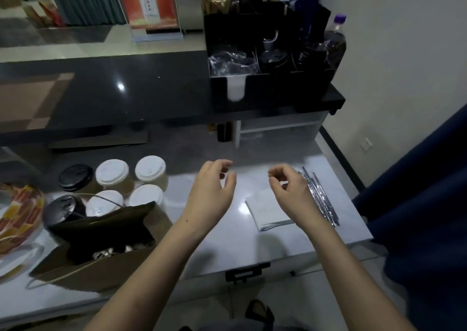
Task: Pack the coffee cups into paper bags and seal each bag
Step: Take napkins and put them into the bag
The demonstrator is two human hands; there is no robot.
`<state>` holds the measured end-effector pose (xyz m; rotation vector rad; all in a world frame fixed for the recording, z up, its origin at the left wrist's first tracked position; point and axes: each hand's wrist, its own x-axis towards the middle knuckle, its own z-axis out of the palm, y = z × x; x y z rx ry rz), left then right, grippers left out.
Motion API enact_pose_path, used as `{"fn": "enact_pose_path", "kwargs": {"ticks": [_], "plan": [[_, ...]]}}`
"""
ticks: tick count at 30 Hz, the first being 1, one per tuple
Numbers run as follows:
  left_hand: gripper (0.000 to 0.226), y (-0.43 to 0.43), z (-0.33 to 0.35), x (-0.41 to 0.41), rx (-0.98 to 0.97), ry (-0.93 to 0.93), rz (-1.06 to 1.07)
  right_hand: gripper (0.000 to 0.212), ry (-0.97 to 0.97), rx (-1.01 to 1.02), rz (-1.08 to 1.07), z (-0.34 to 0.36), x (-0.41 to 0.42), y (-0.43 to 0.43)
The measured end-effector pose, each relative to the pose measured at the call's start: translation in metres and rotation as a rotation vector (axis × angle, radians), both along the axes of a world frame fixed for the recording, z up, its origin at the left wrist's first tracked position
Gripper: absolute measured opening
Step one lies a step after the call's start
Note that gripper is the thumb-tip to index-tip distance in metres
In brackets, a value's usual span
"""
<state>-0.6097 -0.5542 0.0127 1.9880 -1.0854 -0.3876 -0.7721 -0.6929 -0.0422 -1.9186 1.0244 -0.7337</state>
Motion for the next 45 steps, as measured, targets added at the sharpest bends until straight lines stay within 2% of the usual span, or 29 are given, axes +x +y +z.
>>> {"fn": "enact_pose_path", "kwargs": {"ticks": [10, 14, 19, 25, 29, 33, 45], "plan": [[0.022, -0.05, -0.126, -0.046, 0.271, 0.13, 0.022, 0.018, 0.192, 0.104, 0.002, -0.08, -0.046, -0.056], [0.017, -0.054, -0.154, -0.055, 0.36, 0.201, 0.06, 0.017, 0.306, 0.108, 0.036, -0.11, -0.061, -0.066], [0.015, -0.061, -0.172, -0.066, 0.473, 0.252, 0.064, 0.018, 0.403, 0.047, 0.08, -0.131, -0.066, -0.075], [0.021, -0.066, -0.182, -0.069, 0.511, 0.227, 0.075, 0.027, 0.363, -0.175, 0.41, -0.139, -0.075, -0.077], [0.024, -0.068, -0.188, -0.067, 0.533, 0.204, 0.087, 0.037, 0.391, -0.232, 0.547, -0.145, -0.068, -0.072], [0.028, -0.068, -0.19, -0.067, 0.525, 0.212, 0.088, 0.032, 0.388, -0.265, 0.563, -0.155, -0.066, -0.072], [0.03, -0.069, -0.196, -0.065, 0.515, 0.184, 0.069, 0.022, 0.375, -0.142, 0.581, -0.156, -0.066, -0.086]]}}
